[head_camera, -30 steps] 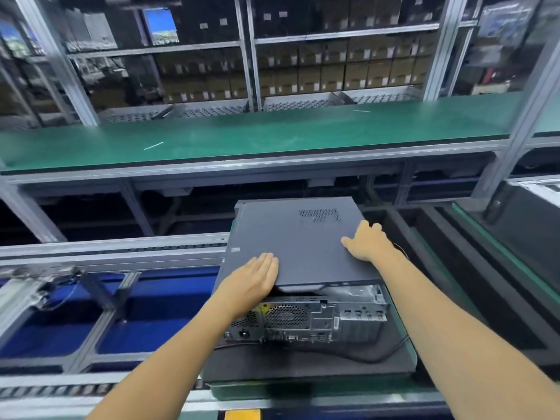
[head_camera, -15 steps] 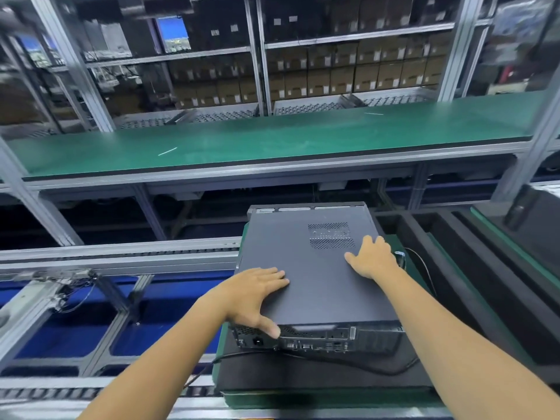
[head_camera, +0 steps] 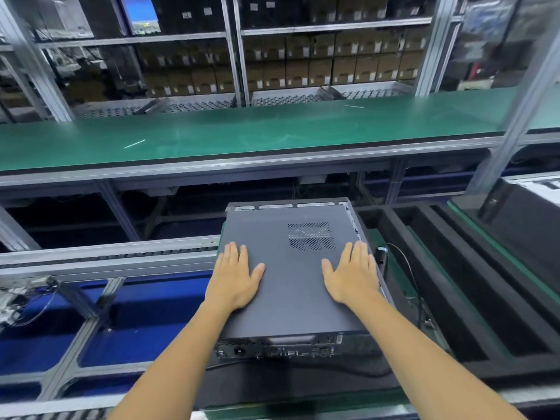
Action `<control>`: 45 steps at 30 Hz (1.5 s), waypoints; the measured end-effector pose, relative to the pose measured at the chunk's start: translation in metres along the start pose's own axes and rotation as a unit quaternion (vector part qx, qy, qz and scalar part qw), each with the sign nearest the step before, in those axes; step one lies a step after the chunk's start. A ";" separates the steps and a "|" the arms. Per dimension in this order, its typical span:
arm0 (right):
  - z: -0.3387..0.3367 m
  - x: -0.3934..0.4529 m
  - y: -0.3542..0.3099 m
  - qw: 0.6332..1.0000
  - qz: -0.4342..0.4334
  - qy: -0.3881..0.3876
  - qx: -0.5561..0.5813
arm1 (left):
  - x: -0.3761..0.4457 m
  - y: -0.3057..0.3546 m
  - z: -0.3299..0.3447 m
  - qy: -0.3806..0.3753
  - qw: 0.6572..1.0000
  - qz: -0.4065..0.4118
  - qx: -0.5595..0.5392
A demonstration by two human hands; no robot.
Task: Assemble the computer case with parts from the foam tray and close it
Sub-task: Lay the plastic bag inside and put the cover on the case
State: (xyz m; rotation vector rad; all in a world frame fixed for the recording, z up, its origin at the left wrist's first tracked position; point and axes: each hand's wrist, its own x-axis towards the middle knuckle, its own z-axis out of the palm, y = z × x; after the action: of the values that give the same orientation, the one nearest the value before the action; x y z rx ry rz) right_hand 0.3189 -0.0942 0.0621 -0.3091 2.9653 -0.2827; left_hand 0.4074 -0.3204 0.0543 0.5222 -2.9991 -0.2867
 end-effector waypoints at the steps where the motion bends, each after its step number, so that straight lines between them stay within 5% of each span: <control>1: -0.001 0.001 -0.001 1.000 0.002 0.000 -0.007 | 0.001 0.000 -0.001 -0.001 1.000 -0.005 -0.010; 8: -0.008 -0.004 0.001 0.999 0.028 0.017 -0.022 | 0.005 0.003 -0.009 0.080 0.977 -0.151 -0.125; 13: -0.017 -0.007 0.007 0.994 0.065 0.086 0.006 | 0.006 -0.004 -0.007 0.080 0.973 -0.135 -0.169; 22: -0.039 0.009 0.009 0.978 0.149 0.051 0.137 | -0.002 -0.007 -0.008 0.062 0.971 -0.117 -0.199; 24: -0.044 -0.001 0.004 0.990 0.077 0.100 0.059 | -0.003 -0.009 -0.008 0.067 0.969 -0.112 -0.209; 26: -0.043 -0.019 -0.011 0.985 -0.123 0.108 0.055 | -0.003 -0.009 -0.007 0.074 0.970 -0.103 -0.206; 28: -0.039 -0.044 -0.029 0.944 -0.318 -0.059 0.065 | -0.003 -0.007 -0.007 0.074 0.974 -0.106 -0.188; 30: -0.027 -0.063 -0.039 0.897 -0.404 -0.176 -0.026 | -0.003 -0.005 -0.005 0.075 0.977 -0.105 -0.168; 35: 0.003 -0.076 -0.036 0.886 -0.412 -0.086 -0.192 | -0.004 -0.004 -0.004 0.069 0.983 -0.090 -0.143; 45: 0.023 -0.089 -0.036 0.903 -0.387 -0.025 -0.186 | -0.008 -0.007 -0.004 0.083 0.974 -0.072 -0.199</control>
State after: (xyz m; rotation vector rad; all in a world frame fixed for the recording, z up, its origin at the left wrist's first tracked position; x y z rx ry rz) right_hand 0.4155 -0.1140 0.0579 -1.5080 2.6647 0.2230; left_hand 0.4179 -0.3251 0.0569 0.6775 -2.6433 -0.7917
